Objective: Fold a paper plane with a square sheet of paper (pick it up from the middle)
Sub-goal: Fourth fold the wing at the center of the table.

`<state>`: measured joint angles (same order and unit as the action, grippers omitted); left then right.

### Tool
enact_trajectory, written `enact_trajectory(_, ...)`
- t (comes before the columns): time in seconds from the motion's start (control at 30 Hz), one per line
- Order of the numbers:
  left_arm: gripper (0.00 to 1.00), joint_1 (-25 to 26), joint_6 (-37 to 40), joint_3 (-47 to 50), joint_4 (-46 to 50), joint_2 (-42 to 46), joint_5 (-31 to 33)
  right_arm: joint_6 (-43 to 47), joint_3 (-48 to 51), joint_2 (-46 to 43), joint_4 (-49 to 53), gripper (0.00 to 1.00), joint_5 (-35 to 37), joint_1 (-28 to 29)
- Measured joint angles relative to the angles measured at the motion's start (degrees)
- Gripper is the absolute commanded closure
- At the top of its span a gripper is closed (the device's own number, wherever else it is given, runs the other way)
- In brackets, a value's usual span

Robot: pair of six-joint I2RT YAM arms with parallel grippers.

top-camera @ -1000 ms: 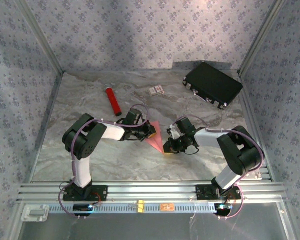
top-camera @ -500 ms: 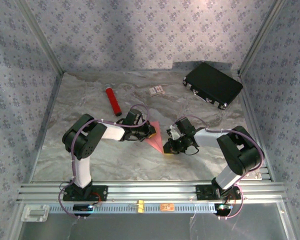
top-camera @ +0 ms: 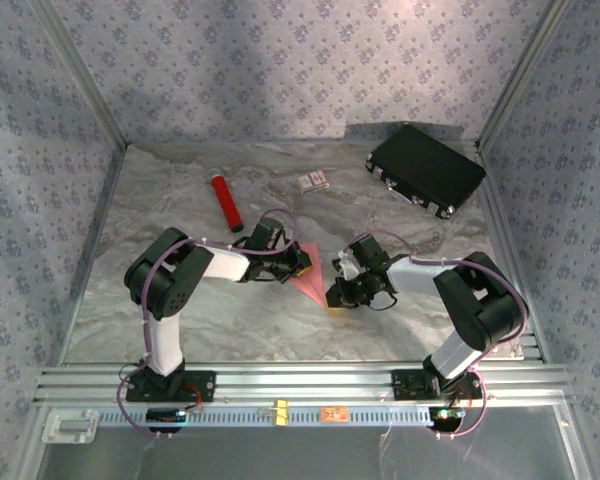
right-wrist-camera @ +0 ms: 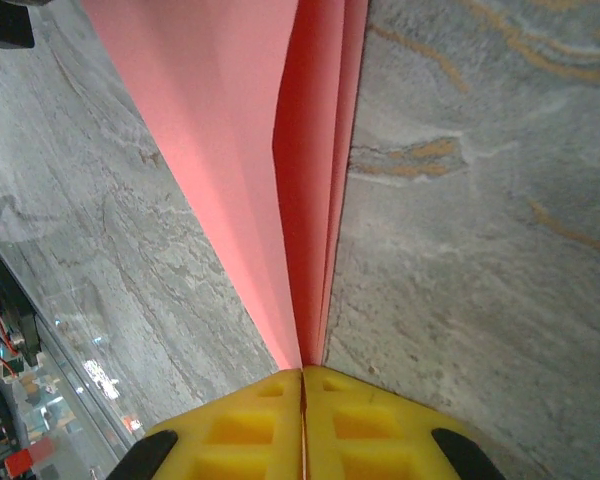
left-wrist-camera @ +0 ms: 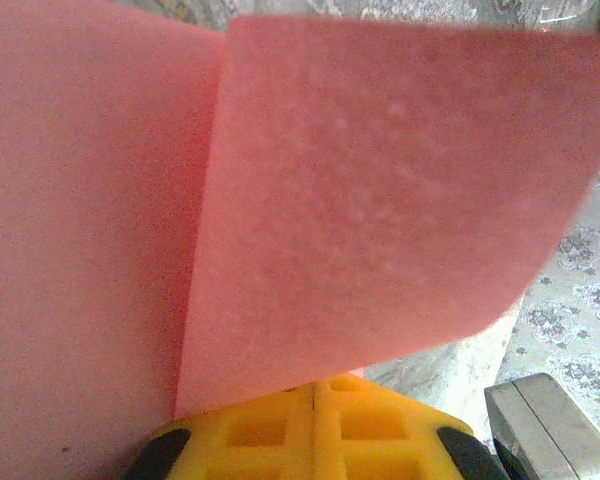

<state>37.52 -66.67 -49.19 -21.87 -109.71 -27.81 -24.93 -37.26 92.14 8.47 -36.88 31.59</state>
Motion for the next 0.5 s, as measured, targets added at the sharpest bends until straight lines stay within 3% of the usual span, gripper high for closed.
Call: enact_trajectory(0.5, 0.95, 0.00, -0.02, 0.22, 0.28, 0.22, -0.02, 0.66, -0.50, -0.76, 1.49, 0.92, 2.69, 1.46)
